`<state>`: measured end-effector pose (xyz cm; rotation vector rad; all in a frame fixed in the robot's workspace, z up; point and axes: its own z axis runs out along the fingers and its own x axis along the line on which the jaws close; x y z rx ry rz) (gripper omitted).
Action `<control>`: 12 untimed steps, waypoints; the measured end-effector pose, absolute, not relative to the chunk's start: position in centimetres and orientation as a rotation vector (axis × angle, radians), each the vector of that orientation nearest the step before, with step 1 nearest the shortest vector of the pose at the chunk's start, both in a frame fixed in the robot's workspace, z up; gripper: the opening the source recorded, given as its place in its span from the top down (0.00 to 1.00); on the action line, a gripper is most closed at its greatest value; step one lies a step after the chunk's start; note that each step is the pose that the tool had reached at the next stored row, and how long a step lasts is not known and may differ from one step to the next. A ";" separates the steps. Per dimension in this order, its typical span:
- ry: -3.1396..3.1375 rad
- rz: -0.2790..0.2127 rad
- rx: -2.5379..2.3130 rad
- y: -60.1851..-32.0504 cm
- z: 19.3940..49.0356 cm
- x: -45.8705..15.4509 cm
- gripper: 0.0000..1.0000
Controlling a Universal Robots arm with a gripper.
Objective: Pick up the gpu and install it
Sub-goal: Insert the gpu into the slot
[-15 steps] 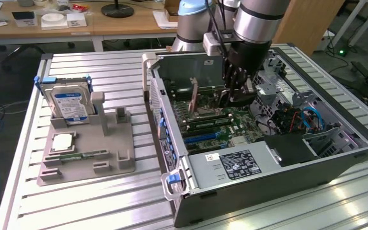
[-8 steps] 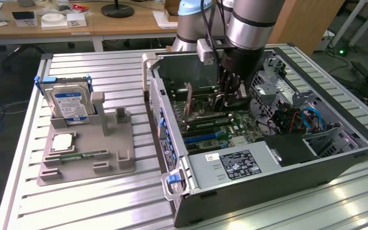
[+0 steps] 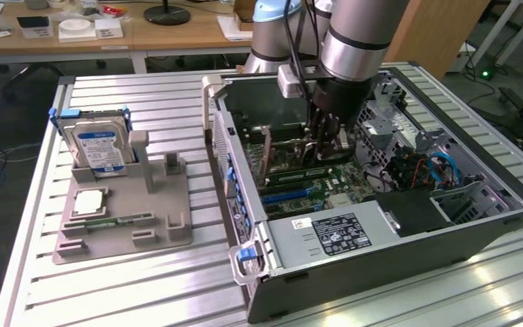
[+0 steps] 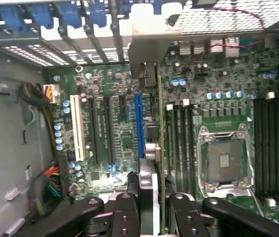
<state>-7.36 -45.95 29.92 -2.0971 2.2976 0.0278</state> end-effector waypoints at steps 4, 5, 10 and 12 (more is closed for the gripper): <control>2.298 0.028 -2.097 -46.0 29.8 -7.4 0.72; 2.298 0.028 -2.097 -46.0 29.8 -7.4 0.72; 2.298 0.028 -2.098 -46.0 29.7 -7.9 0.72; 2.298 0.029 -2.098 -46.1 29.5 -7.9 0.72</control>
